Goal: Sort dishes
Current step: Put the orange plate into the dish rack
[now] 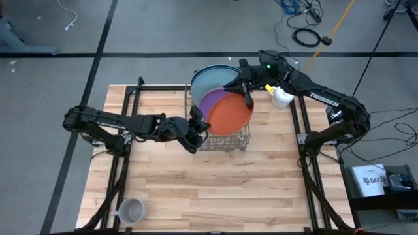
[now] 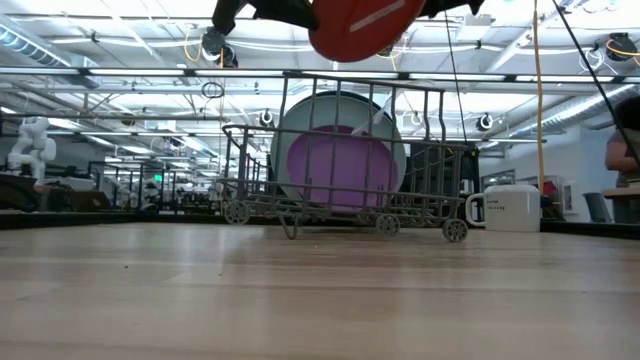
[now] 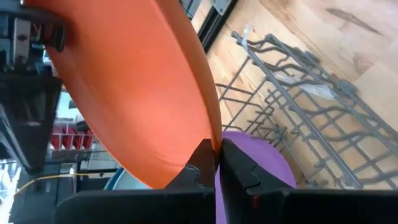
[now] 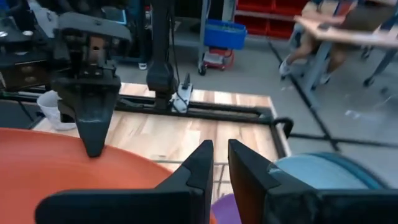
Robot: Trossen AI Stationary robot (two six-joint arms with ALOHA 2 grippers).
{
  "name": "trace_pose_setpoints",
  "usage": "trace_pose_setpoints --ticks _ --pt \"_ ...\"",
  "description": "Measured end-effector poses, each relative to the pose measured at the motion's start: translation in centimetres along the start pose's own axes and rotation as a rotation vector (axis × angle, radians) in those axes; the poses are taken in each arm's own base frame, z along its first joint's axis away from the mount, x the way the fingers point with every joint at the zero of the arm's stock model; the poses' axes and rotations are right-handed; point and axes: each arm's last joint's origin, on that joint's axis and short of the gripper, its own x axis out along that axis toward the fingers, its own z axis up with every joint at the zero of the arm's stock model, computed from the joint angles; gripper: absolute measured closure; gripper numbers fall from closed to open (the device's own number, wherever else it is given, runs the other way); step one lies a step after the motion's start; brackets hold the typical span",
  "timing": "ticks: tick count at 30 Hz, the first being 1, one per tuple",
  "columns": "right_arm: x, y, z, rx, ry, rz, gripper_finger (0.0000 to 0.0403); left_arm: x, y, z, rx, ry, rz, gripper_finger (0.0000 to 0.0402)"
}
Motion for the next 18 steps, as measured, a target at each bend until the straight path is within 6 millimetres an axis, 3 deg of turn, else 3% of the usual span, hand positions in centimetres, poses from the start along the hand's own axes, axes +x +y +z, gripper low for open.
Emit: trace_pose_setpoints --ticks 9,18 --pt "-4.4 1.5 3.5 -0.188 -0.156 -0.096 0.0357 0.3 -0.2 -0.9 -0.070 -0.015 -0.094 0.0400" --pt "-5.2 2.8 1.8 -0.194 0.011 0.026 0.0357 0.8 0.1 -1.9 -0.153 -0.096 -0.191 0.0400"
